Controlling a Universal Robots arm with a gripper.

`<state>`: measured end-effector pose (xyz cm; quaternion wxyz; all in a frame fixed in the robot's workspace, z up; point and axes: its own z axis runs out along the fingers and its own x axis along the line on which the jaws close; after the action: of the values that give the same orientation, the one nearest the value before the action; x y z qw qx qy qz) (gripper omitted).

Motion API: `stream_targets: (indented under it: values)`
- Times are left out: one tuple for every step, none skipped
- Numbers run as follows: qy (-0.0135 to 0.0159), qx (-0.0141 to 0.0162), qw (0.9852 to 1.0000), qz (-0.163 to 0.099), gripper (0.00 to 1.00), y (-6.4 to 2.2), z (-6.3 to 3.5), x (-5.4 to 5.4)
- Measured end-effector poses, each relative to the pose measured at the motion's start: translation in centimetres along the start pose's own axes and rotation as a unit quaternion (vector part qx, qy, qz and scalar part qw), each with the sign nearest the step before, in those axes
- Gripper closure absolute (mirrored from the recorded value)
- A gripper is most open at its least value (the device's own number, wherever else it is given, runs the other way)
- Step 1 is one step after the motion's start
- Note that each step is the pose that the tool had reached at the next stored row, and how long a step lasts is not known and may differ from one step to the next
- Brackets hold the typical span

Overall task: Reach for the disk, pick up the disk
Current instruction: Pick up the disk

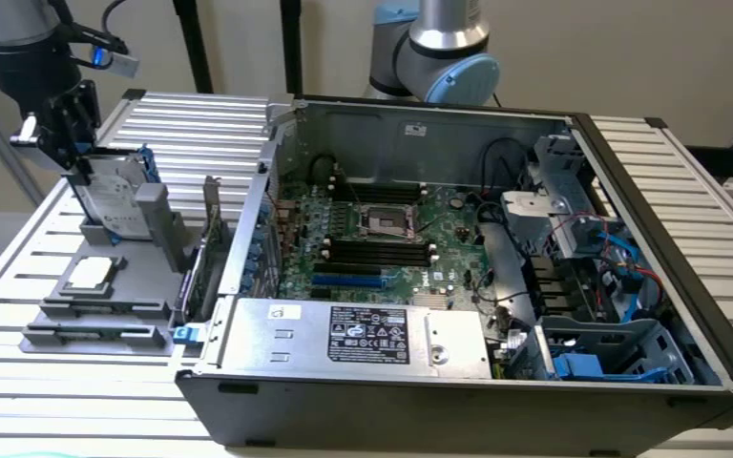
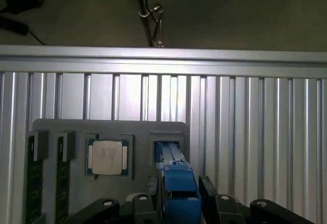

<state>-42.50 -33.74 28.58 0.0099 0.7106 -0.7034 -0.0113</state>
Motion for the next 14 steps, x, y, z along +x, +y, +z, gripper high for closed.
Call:
stream_targets:
  values:
    - [0.0000, 0.0000, 1.0000, 0.000, 0.56, 0.00, 0.00, 0.00]
    - [0.0000, 0.0000, 1.0000, 0.000, 0.56, 0.01, 0.00, 0.00]
    - [0.0001, 0.0000, 1.0000, 0.000, 0.58, 0.01, 0.00, 0.00]
    - [0.0000, 0.0000, 1.0000, 0.000, 0.64, 0.01, 0.00, 0.00]
    - [0.0000, 0.0000, 1.0000, 0.000, 0.64, 0.01, 0.00, 0.00]
    - [0.0000, 0.0000, 1.0000, 0.000, 0.67, 0.01, 0.00, 0.00]
    - [0.0000, 0.0000, 1.0000, 0.000, 0.67, 0.01, 0.00, 0.00]
    - [0.0000, 0.0000, 1.0000, 0.000, 0.67, 0.01, 0.00, 0.00]
    - [0.0000, 0.0000, 1.0000, 0.000, 0.67, 0.01, 0.00, 0.00]
    - [0.0000, 0.0000, 1.0000, 0.000, 0.67, 0.01, 0.00, 0.01]
    - [-0.0001, 0.0000, 1.0000, 0.000, 0.67, 0.01, 0.01, 0.04]
    - [-0.0001, 0.0000, 1.0000, 0.000, 0.67, 0.02, 0.01, 0.10]
    - [-0.0001, 0.0000, 1.0000, 0.000, 0.67, 0.02, 0.00, 0.19]
    - [-0.0002, 0.0000, 1.0000, 0.000, 0.67, 0.01, 0.00, 0.29]
